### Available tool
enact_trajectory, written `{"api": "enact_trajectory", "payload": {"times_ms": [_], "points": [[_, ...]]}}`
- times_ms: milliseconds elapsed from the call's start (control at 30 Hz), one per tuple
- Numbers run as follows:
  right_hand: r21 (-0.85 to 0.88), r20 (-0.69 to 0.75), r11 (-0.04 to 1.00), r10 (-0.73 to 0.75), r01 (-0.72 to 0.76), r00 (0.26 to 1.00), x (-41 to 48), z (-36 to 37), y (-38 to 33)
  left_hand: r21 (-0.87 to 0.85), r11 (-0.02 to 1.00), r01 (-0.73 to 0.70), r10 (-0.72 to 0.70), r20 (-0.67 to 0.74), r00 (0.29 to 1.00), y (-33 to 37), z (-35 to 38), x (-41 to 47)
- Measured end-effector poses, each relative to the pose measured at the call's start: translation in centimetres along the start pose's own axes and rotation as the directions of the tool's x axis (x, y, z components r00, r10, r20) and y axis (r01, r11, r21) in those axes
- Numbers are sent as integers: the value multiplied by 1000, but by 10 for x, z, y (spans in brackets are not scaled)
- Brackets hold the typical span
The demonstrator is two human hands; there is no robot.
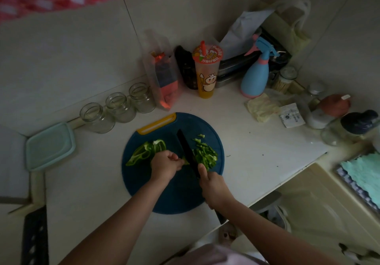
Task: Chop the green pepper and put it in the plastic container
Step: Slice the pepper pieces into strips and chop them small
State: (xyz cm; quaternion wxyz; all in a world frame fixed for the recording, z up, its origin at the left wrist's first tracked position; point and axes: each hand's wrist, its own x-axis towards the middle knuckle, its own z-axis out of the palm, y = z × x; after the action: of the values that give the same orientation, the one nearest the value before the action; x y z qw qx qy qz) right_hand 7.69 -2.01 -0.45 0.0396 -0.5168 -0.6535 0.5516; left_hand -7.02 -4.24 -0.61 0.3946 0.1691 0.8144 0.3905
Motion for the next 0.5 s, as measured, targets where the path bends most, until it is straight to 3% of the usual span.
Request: {"api": "enact_trajectory", "payload": {"times_ms": [233, 500], "points": [[-109, 33, 991, -78, 81, 996, -12, -6, 0, 136, 989, 58, -62, 23, 998, 12, -4, 8], [-16, 51, 1000, 23, -23, 998, -7, -3, 6, 90, 989, 115, -121, 63, 991, 18, -4, 11]]}}
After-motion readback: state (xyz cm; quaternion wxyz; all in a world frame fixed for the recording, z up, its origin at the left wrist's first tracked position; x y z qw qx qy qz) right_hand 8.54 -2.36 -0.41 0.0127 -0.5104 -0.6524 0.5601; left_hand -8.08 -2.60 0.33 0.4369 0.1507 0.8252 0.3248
